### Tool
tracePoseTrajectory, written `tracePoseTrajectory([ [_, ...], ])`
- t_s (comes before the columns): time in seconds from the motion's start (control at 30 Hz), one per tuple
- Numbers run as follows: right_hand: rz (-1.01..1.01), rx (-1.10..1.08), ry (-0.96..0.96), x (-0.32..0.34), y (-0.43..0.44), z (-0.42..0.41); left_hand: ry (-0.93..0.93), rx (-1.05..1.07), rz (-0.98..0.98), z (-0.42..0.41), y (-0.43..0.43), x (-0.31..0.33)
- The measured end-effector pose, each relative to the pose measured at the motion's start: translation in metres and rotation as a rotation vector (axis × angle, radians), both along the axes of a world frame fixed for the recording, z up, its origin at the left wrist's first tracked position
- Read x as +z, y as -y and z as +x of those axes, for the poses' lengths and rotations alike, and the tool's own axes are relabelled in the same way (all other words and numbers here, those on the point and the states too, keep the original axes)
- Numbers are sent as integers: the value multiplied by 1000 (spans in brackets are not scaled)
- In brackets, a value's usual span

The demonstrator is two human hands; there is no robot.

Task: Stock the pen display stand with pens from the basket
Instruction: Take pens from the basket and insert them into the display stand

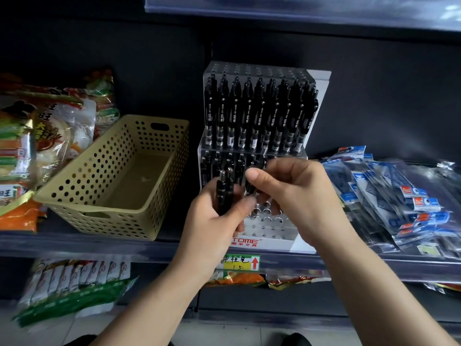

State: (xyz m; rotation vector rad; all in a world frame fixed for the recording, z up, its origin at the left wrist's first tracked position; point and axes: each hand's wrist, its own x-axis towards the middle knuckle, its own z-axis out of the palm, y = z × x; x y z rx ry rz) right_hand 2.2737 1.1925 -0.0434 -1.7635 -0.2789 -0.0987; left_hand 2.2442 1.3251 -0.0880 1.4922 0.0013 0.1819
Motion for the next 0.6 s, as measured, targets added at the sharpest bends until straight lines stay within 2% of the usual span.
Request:
tracePoseTrajectory([
  [0.1,-25,33,15,4,2,0,-89,-31,-114,-2,5,3],
  [0.2,66,-8,68,9,7,1,-175,-3,-214,-1,6,5],
  [0.3,220,-124,132,16,15,2,-184,57,-208,2,1,7],
  [0.37,245,-203,186,19,22,3,-181,64,-162,3,-3,7],
  [0.47,157,-307,257,15,28,7,-158,77,-89,5,-8,9],
  [0.6,-66,-411,341,-7,29,16,-118,51,-179,6,-8,13],
])
